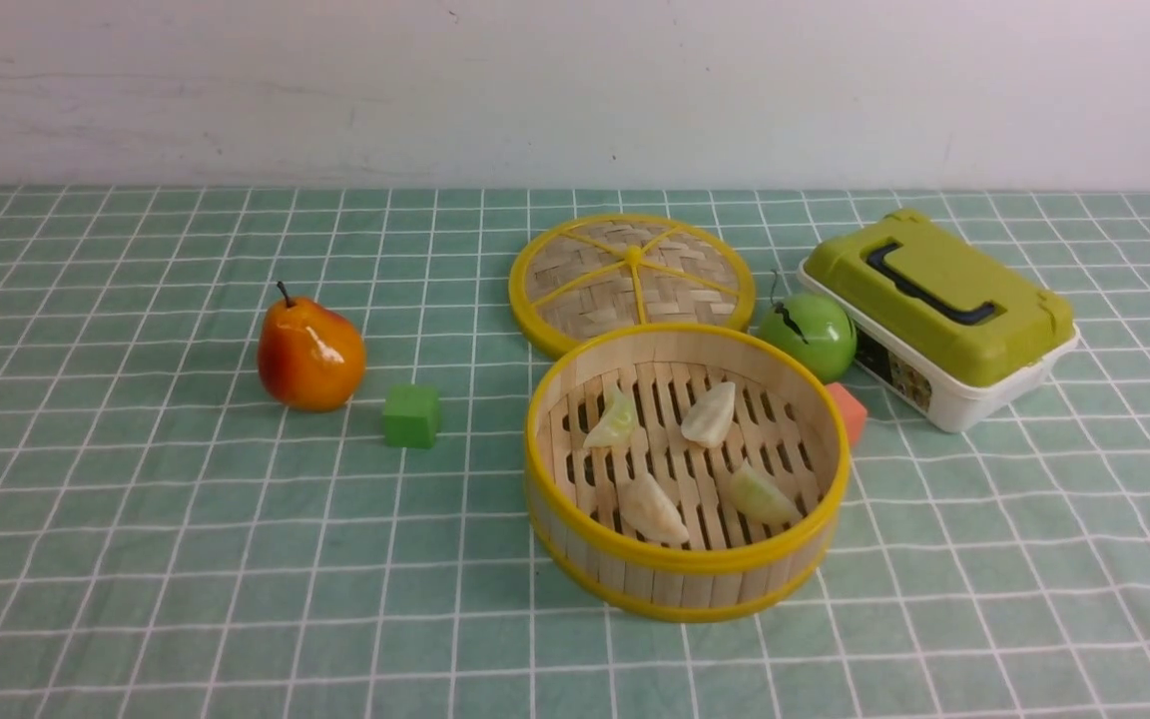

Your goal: Put the dumplings into the steamer on the table with the blue tablecloth.

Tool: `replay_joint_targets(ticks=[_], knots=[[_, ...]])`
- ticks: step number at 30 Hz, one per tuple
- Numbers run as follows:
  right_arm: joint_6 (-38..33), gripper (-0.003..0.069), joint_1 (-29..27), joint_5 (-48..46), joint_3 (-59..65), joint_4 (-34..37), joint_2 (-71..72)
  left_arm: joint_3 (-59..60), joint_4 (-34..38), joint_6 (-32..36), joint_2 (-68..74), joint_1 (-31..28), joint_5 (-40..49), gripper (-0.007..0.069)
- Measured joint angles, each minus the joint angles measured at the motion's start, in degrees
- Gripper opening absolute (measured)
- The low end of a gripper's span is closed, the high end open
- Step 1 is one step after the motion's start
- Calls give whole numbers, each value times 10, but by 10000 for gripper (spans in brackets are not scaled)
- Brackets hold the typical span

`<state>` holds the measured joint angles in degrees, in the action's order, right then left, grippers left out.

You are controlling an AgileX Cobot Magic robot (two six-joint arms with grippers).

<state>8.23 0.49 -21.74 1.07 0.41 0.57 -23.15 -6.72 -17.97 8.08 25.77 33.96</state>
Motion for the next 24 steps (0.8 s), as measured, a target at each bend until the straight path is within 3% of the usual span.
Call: replay_joint_targets(ticks=[3, 6, 14, 18, 24], knots=[[0, 47, 0, 0, 0, 0, 0, 51, 11, 1, 0, -55, -113, 91], [0, 52, 0, 0, 0, 0, 0, 113, 35, 1, -13, -133, -213, -15], [0, 62, 0, 0, 0, 0, 0, 207, 92, 0, -87, -299, -261, -14], [0, 62, 0, 0, 0, 0, 0, 236, 67, 0, -87, -322, -254, -14], [0, 67, 0, 0, 0, 0, 0, 248, 31, 0, -87, -290, -210, -14]])
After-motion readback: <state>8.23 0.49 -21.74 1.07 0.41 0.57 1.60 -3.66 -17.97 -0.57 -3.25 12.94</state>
